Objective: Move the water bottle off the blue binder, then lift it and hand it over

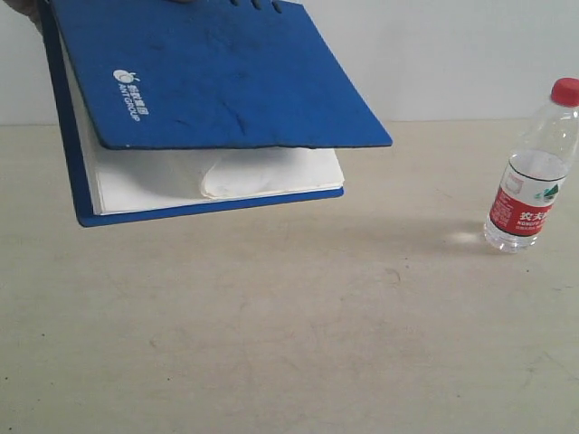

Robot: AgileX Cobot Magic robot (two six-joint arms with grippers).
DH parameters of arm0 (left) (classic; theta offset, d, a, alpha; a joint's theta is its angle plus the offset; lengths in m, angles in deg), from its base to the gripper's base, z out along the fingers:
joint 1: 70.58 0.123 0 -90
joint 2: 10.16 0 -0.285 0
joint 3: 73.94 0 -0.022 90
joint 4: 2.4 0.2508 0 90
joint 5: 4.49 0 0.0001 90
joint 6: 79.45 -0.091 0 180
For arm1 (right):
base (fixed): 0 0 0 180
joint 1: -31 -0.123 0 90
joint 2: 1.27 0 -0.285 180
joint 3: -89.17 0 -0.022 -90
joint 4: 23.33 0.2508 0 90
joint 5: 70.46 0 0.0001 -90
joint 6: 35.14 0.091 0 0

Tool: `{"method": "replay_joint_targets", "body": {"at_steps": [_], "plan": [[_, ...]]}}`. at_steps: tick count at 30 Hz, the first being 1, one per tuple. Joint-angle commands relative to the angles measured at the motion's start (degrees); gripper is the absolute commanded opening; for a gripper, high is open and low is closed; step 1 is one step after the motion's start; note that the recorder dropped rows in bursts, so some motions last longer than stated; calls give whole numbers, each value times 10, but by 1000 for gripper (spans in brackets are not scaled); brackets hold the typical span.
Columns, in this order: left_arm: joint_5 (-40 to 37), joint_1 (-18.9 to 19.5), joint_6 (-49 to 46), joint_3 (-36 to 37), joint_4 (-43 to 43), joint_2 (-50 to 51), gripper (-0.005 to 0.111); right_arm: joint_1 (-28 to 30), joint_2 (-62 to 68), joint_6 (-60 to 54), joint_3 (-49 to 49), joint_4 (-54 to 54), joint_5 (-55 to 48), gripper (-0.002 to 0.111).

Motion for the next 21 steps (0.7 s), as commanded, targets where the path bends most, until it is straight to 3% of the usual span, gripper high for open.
{"method": "replay_joint_targets", "body": {"at_steps": [1, 5, 9, 18, 21], "plan": [[-73, 12, 39, 67, 10, -61, 7, 2, -3, 3, 1, 0, 6, 0], [-96, 13, 39, 99, 2, -61, 7, 2, -3, 2, 1, 0, 6, 0], [-222, 12, -15, 99, 9, -61, 7, 2, -3, 2, 1, 0, 6, 0], [-223, 9, -8, 99, -2, -61, 7, 2, -3, 4, 1, 0, 6, 0], [-228, -36, -8, 99, 0, -61, 7, 2, -3, 4, 1, 0, 6, 0]]}}
